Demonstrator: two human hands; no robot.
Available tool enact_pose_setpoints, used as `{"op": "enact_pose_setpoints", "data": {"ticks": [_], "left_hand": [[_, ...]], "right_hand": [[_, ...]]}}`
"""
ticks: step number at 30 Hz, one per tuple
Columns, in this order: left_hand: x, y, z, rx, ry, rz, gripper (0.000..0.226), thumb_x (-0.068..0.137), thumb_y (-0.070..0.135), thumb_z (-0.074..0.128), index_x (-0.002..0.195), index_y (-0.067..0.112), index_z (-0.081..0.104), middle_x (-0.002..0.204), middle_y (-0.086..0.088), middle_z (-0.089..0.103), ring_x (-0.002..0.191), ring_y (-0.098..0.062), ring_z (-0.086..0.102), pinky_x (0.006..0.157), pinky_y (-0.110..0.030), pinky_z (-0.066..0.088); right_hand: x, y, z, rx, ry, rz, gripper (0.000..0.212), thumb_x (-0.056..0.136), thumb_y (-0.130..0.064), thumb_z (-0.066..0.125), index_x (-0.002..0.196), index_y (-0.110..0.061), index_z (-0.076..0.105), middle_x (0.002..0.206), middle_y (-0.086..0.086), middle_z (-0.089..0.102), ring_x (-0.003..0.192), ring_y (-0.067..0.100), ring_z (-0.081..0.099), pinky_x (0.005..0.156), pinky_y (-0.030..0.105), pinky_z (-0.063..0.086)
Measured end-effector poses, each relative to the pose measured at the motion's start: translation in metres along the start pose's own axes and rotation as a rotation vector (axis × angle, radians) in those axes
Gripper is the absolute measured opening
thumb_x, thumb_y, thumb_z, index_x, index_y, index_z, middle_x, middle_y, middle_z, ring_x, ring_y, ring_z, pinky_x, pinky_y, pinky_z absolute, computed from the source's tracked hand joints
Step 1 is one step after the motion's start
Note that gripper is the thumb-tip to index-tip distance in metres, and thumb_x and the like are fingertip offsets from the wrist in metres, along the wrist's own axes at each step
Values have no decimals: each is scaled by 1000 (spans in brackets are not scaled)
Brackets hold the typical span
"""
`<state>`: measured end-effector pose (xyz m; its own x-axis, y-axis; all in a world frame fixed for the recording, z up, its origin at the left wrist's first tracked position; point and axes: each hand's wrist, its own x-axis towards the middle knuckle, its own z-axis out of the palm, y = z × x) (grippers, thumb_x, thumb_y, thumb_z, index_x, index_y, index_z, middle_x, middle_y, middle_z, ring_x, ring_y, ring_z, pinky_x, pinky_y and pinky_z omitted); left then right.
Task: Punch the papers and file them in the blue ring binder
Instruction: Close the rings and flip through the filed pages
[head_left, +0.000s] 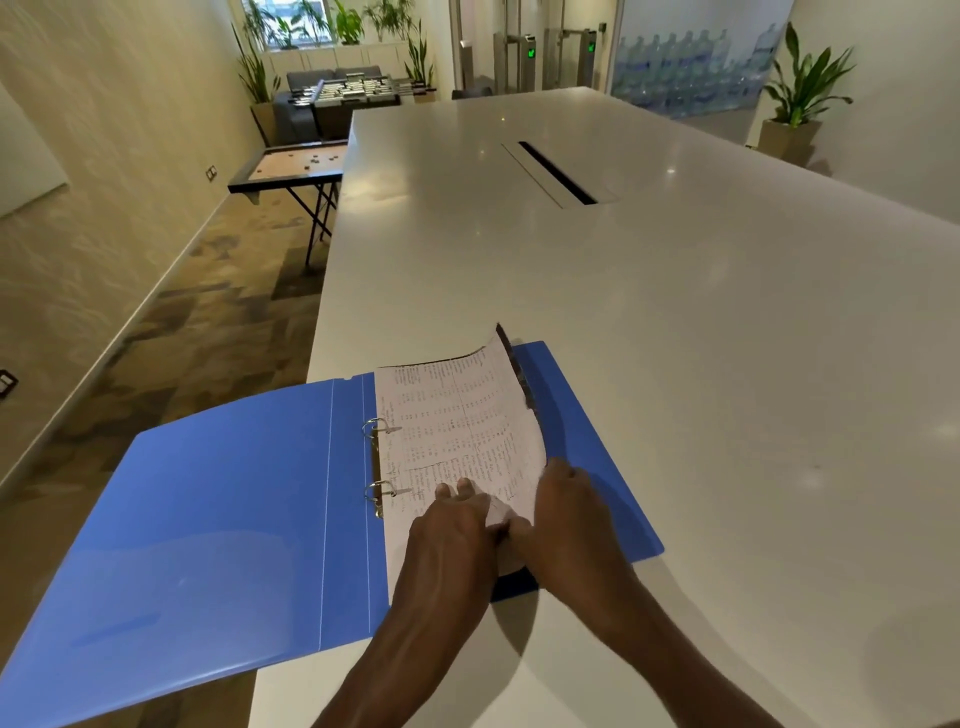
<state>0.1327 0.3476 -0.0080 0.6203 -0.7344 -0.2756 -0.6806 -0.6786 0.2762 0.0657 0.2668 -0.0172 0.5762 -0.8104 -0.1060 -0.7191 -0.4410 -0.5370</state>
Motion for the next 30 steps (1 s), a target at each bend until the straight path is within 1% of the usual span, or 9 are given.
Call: {"op": "enact_pose_setpoints", "data": {"ticks": [4, 8, 11, 13, 16, 21, 24, 27, 30], "left_hand": [[2, -6, -4, -12, 22, 67, 41, 101, 24, 50, 141, 15, 47, 150, -5, 43, 140, -19, 37, 107, -26, 31], [2, -8, -4, -105, 72, 56, 41, 100, 27, 53, 140, 21, 51, 144, -2, 50, 130, -17, 48, 105, -24, 38], [3, -8, -13, -308, 234, 44, 27, 102, 27, 48, 114, 18, 70, 116, -2, 70, 98, -17, 63, 79, -24, 48], [10, -9, -23, -495, 277, 54, 37, 100, 39, 47, 97, 14, 74, 99, -4, 75, 84, -16, 66, 73, -28, 50], [19, -9, -34, -923, 130, 18, 44, 86, 60, 56, 83, 21, 76, 87, 4, 77, 79, -10, 72, 74, -31, 56], [29, -12, -28, -1184, -39, -32, 40, 74, 53, 73, 79, 13, 79, 81, -6, 77, 72, -17, 75, 60, -23, 56], [30, -17, -22, -1202, -72, -36, 38, 75, 51, 72, 84, 15, 80, 87, -9, 77, 81, -23, 75, 69, -29, 57], [30, -18, -19, -1235, -92, -58, 47, 67, 54, 73, 90, 14, 79, 91, -8, 77, 87, -23, 74, 79, -32, 59], [29, -17, -18, -1223, -80, -65, 51, 64, 57, 71, 88, 13, 78, 89, -4, 78, 82, -17, 74, 73, -24, 57]], "right_hand": [[6, 7, -18, 227, 17, -36, 41, 87, -35, 66, 114, -23, 38, 123, -1, 57, 94, 13, 57, 46, 4, 37], [3, 12, -21, 198, 75, -156, 35, 93, -30, 59, 126, -21, 49, 130, -1, 60, 108, 17, 63, 43, -1, 36], [0, 11, -17, 231, 62, -264, 49, 95, -26, 55, 141, -20, 40, 138, -2, 54, 114, 16, 59, 66, -4, 41], [-2, 8, -15, 247, 32, -297, 60, 97, -28, 53, 150, -20, 26, 145, -2, 47, 124, 16, 53, 91, 15, 45], [-4, 5, -11, 235, -9, -307, 63, 96, -32, 51, 151, -20, 22, 147, 0, 43, 131, 18, 47, 103, 26, 40], [-8, 5, -8, 419, -110, -301, 46, 92, -26, 61, 134, -22, 45, 114, -10, 57, 100, 7, 60, 76, 4, 42], [-5, 9, -12, 568, -221, -276, 48, 89, -33, 64, 131, -33, 41, 115, -17, 54, 98, 7, 59, 77, 10, 46], [-1, 14, -18, 698, -234, -248, 31, 92, -31, 60, 116, -45, 44, 110, -22, 54, 93, 1, 60, 64, 5, 49], [1, 16, -21, 734, -223, -244, 24, 94, -30, 57, 107, -47, 46, 103, -29, 53, 88, -3, 59, 57, 2, 46]]}}
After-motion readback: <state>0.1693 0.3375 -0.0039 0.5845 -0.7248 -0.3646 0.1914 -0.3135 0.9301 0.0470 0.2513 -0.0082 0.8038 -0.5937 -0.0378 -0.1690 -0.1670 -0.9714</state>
